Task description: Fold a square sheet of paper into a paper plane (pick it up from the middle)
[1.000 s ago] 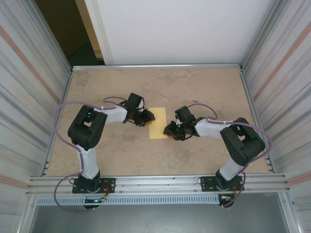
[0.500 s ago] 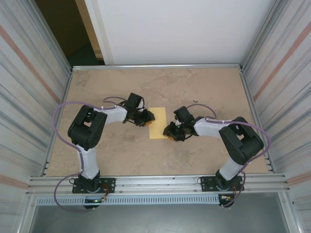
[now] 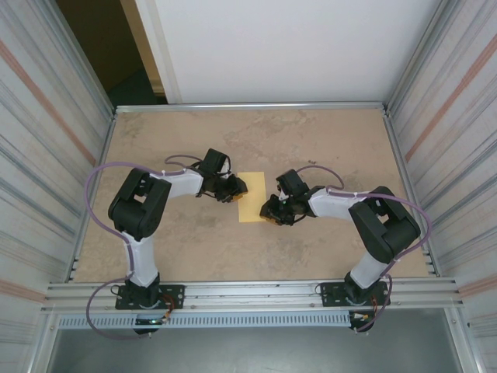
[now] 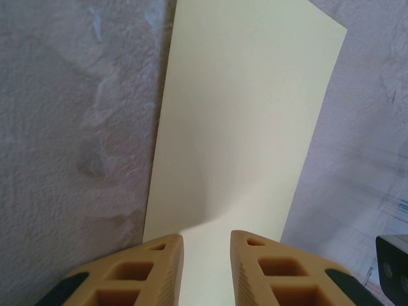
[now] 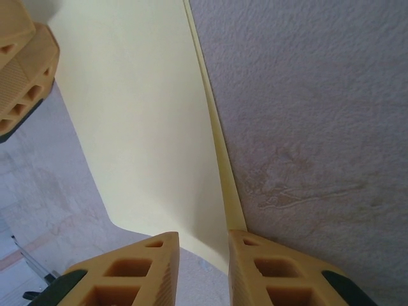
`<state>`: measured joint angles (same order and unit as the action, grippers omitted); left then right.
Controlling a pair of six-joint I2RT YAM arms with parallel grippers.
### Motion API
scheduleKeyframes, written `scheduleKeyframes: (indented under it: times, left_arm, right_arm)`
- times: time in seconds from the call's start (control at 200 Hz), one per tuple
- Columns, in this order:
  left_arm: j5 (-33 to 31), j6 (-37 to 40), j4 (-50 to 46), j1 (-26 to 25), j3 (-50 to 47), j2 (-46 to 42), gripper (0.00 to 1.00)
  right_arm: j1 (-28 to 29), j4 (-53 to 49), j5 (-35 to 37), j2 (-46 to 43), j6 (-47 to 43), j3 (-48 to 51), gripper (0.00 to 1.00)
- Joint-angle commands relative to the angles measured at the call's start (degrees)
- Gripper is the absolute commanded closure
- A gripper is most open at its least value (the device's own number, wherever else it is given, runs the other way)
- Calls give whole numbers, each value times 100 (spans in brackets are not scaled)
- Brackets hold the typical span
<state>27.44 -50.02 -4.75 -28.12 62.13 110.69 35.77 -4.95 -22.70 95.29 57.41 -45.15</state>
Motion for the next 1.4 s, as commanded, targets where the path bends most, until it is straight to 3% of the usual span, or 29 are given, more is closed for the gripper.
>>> scheduleKeyframes:
  times: [0.0,0.616,1.037,1.163,1.393]
  left_arm:
    - [-154,-43,-490,52,-166,242,72]
    - [-139,-36,-491,52,-182,198,72]
    - [-144,61,-561,52,-144,101,72]
    - [61,113,-313,53,-157,20,72]
    - [254,442,262,44,-131,-510,68]
  right_arm:
    - [33,119,35,-36,-90,-68,76]
    - [44,208,214,52,216,-85,80]
    - [31,82,326,-168,262,22,94]
    - [11,82,262,-242,284,77,99]
    - [-59,-93,177,-592,232,267,100]
